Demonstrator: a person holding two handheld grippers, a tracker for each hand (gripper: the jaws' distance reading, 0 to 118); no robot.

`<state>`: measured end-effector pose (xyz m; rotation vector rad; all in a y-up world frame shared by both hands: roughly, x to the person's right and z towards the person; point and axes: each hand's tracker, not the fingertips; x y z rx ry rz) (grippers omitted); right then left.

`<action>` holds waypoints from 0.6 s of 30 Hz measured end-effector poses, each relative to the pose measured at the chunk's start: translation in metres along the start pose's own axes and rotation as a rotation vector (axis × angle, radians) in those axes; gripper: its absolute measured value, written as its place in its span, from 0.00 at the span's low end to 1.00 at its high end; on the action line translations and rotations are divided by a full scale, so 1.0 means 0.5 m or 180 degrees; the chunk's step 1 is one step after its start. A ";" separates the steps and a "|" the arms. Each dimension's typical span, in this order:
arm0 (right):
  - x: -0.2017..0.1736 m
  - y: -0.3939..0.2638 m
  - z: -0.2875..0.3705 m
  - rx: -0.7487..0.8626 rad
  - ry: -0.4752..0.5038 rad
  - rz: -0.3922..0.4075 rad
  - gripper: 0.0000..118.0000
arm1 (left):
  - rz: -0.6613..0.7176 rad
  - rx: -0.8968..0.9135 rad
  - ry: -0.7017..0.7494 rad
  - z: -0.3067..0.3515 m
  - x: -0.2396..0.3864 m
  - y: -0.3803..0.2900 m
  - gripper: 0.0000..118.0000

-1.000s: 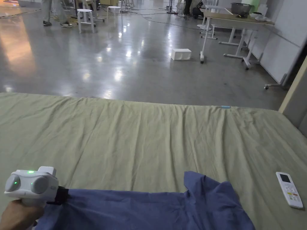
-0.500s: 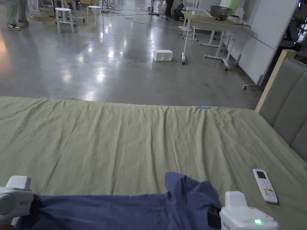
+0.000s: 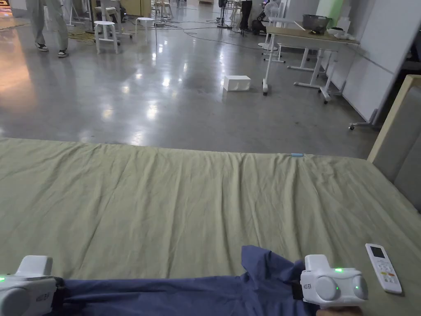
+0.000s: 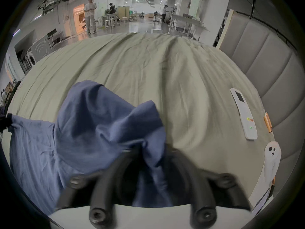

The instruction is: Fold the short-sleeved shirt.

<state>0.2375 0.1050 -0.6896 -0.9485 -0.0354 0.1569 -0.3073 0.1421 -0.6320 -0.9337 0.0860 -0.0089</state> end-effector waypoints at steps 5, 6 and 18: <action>-0.032 -0.016 0.018 0.0159 -0.0278 0.0394 0.01 | -0.0072 0.0076 0.0023 0.013 -0.004 0.003 0.05; -0.028 -0.016 0.030 0.0198 -0.0269 0.0309 0.01 | -0.0064 0.0094 0.0021 0.020 -0.006 0.006 0.05; -0.007 -0.042 0.236 0.1021 -0.0261 0.0030 0.01 | -0.0060 0.0515 0.0010 0.158 -0.010 0.012 0.05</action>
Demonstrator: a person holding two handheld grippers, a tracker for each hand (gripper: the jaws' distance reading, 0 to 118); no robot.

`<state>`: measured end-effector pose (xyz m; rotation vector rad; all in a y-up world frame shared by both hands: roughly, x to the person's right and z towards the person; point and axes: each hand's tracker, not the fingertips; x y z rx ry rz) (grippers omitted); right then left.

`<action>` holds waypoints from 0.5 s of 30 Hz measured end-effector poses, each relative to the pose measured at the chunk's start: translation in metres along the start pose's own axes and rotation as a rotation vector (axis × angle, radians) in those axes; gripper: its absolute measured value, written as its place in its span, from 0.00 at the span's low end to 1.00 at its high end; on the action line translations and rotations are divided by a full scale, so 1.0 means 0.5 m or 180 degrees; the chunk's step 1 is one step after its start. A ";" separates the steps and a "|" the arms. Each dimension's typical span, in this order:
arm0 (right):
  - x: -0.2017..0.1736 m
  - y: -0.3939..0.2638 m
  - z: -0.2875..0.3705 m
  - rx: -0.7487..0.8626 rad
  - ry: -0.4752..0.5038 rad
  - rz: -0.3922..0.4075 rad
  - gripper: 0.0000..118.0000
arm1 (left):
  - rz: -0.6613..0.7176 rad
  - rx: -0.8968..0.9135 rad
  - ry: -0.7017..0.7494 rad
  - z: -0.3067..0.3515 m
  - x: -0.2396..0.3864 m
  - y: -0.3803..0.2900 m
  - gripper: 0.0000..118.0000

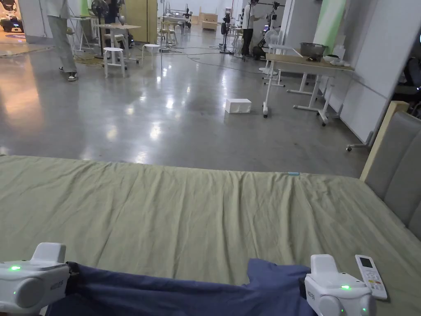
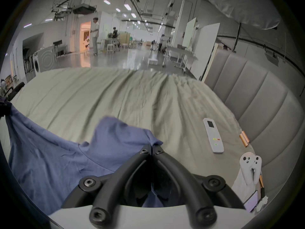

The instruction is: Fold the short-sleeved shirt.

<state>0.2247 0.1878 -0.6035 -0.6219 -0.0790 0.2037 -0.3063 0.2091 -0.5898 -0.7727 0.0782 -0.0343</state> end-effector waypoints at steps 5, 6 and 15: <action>0.018 0.031 0.112 0.0338 -0.0015 -0.0114 0.01 | 0.0080 0.0219 -0.0024 0.082 -0.011 0.010 0.06; 0.024 0.039 0.137 0.0423 -0.0015 -0.0124 0.01 | 0.0083 0.0277 -0.0021 0.102 -0.015 0.013 0.06; 0.060 0.139 0.331 0.0987 -0.0081 -0.0244 0.01 | 0.0078 0.0855 0.0106 0.290 -0.059 0.073 0.05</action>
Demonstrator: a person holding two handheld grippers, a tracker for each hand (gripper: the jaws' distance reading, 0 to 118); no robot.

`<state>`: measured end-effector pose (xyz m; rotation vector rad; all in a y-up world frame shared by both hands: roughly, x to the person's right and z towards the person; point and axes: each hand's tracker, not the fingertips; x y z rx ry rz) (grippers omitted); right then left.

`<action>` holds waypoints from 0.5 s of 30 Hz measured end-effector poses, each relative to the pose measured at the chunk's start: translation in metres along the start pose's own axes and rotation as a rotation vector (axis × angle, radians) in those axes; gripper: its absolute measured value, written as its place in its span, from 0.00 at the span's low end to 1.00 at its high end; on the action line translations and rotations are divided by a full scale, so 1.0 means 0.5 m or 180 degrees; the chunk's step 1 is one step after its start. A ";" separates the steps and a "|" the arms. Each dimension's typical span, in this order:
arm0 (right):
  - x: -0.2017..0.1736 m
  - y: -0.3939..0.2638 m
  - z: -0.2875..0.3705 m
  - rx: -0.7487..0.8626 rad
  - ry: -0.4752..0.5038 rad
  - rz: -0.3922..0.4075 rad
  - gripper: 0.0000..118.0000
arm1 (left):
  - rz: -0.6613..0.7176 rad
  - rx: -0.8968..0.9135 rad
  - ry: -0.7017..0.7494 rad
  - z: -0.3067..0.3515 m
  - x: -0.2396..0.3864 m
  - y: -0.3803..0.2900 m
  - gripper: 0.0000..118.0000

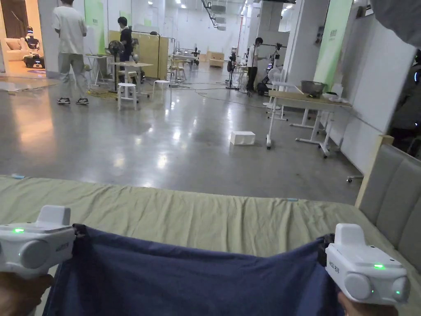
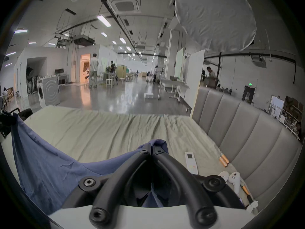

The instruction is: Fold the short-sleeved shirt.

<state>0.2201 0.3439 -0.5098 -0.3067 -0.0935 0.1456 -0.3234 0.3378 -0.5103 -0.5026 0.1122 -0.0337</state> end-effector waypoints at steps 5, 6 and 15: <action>-0.002 0.105 0.068 0.0413 -0.0021 0.0077 0.01 | -0.0006 0.0225 0.0030 0.074 -0.020 0.075 0.05; -0.003 0.125 0.078 0.0490 -0.0021 0.0092 0.01 | -0.0025 0.0269 0.0057 0.095 -0.019 0.093 0.05; -0.009 0.287 0.066 0.0676 -0.0102 0.0064 0.01 | -0.0051 0.0487 0.0145 0.135 -0.026 0.251 0.05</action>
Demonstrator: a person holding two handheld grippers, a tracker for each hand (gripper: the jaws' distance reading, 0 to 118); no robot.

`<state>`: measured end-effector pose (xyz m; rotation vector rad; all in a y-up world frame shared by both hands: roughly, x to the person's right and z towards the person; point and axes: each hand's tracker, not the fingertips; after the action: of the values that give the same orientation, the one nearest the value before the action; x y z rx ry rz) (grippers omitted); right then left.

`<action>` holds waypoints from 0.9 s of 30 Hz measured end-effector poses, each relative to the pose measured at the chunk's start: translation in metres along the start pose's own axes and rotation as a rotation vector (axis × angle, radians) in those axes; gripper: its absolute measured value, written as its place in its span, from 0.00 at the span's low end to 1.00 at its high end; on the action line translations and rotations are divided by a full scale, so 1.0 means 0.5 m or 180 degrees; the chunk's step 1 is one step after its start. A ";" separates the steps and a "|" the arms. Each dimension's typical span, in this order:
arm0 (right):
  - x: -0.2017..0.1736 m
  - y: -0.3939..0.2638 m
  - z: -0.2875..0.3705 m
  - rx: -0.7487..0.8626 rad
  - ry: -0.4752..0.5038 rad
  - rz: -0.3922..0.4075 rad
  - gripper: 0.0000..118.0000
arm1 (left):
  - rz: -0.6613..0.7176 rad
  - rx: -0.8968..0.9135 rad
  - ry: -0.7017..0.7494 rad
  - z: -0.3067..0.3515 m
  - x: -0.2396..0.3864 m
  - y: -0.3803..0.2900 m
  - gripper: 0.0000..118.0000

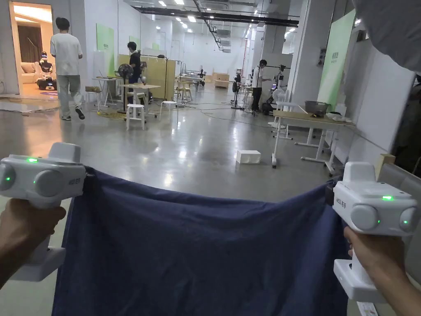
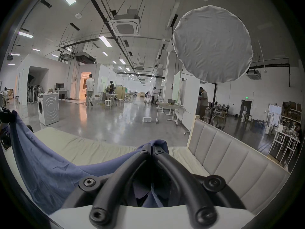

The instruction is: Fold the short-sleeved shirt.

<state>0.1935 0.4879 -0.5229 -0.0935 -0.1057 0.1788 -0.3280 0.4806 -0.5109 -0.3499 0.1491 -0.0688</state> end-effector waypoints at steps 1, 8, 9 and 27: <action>-0.002 0.017 -0.012 0.0018 -0.0015 0.0003 0.01 | 0.0001 0.0018 0.0013 -0.004 0.000 0.018 0.05; -0.011 0.123 -0.096 0.0177 -0.0088 0.0109 0.01 | 0.0050 0.0202 0.0097 -0.058 -0.010 0.135 0.05; -0.012 0.140 -0.107 0.0195 -0.0100 0.0101 0.01 | 0.0059 0.0236 0.0100 -0.064 -0.010 0.153 0.05; -0.019 0.305 -0.212 0.0603 -0.0295 0.0198 0.01 | 0.0090 0.0688 0.0239 -0.144 -0.009 0.371 0.04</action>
<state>0.1697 0.6269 -0.6446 0.1006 -0.1777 0.2545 -0.3360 0.6308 -0.6414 -0.1294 0.2189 -0.0693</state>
